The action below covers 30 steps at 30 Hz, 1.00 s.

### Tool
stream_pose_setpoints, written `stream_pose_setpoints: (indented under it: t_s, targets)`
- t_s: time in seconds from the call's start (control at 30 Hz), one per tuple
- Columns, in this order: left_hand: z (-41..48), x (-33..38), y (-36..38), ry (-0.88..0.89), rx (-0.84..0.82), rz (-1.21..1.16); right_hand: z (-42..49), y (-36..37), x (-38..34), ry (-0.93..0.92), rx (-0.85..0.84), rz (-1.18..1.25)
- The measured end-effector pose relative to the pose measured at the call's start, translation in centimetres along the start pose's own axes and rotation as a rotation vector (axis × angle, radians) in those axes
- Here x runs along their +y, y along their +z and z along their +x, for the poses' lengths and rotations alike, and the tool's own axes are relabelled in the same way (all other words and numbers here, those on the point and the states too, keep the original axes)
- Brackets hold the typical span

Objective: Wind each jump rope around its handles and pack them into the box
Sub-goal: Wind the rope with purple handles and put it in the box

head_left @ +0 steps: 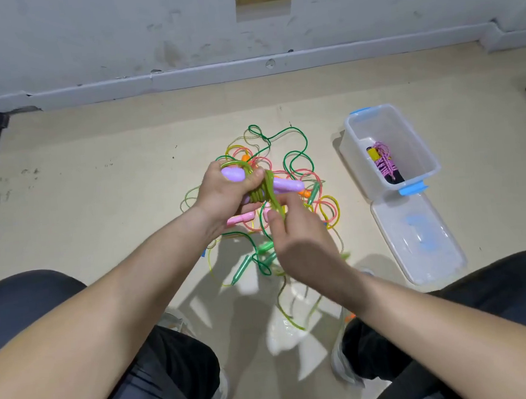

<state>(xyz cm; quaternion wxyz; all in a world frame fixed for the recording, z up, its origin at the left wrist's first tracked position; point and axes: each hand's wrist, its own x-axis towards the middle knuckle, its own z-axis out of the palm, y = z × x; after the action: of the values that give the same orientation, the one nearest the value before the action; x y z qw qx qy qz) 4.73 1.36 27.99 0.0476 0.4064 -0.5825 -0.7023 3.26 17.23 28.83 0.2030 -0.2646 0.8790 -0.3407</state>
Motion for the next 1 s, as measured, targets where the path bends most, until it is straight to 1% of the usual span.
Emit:
stream_pose_setpoints:
  t_s: [0.07, 0.1, 0.13, 0.2, 0.23, 0.27, 0.37, 0.47, 0.53, 0.6, 0.73, 0.8, 0.87, 0.97, 1.0]
  targets:
    - [0.0, 0.5, 0.0, -0.044, -0.002, -0.078, -1.5, 0.7, -0.1, -0.15, -0.021, -0.203]
    - [-0.1, 0.9, 0.0, -0.059, -0.023, -0.111, -2.0, 0.7, -0.1, -0.211, -0.045, -0.225]
    - [-0.1, 1.2, -0.1, -0.066, -0.043, -0.142, -1.9, 0.6, -0.1, -0.205, -0.054, -0.146]
    - [-0.1, 1.7, -0.2, -0.08, -0.07, -0.196, -0.9, 0.0, 0.9, -0.101, -0.084, 0.103]
    - [-0.1, 1.9, -0.3, -0.09, -0.081, -0.214, 0.1, -0.1, 1.9, -0.077, -0.115, 0.171]
    - [-0.1, 2.0, -0.5, -0.092, -0.104, -0.201, 1.1, -0.3, 2.8, -0.079, -0.151, 0.2]
    - [-0.2, 2.3, -0.9, -0.073, -0.224, -0.077, 3.9, -1.5, 5.0, -0.094, -0.293, 0.169]
    - [-0.3, 2.9, -1.3, -0.036, -0.399, 0.037, 6.2, -3.9, 5.8, -0.088, -0.337, 0.075]
    - [-0.5, 3.3, -1.6, -0.009, -0.524, 0.131, 7.0, -5.4, 6.0, -0.101, -0.306, -0.089]
    - [-0.6, 3.3, -1.8, 0.013, -0.593, 0.261, 7.2, -6.4, 6.0, -0.134, -0.268, -0.263]
    - [-0.8, 2.6, -1.4, 0.067, -0.545, 0.44, 7.1, -7.3, 4.5, -0.199, -0.295, -0.396]
    - [-0.9, 2.5, -1.1, 0.118, -0.484, 0.508, 6.9, -7.6, 3.4, -0.176, -0.337, -0.374]
    - [-0.8, 2.3, -1.0, 0.174, -0.403, 0.566, 6.6, -7.6, 2.2, -0.069, -0.349, -0.241]
    - [-0.6, 1.6, -0.7, 0.274, -0.22, 0.591, 5.6, -6.6, 1.0, 0.147, -0.283, 0.055]
    - [-0.7, 1.4, -0.4, 0.301, -0.151, 0.564, 5.0, -5.9, 0.8, 0.193, -0.261, 0.159]
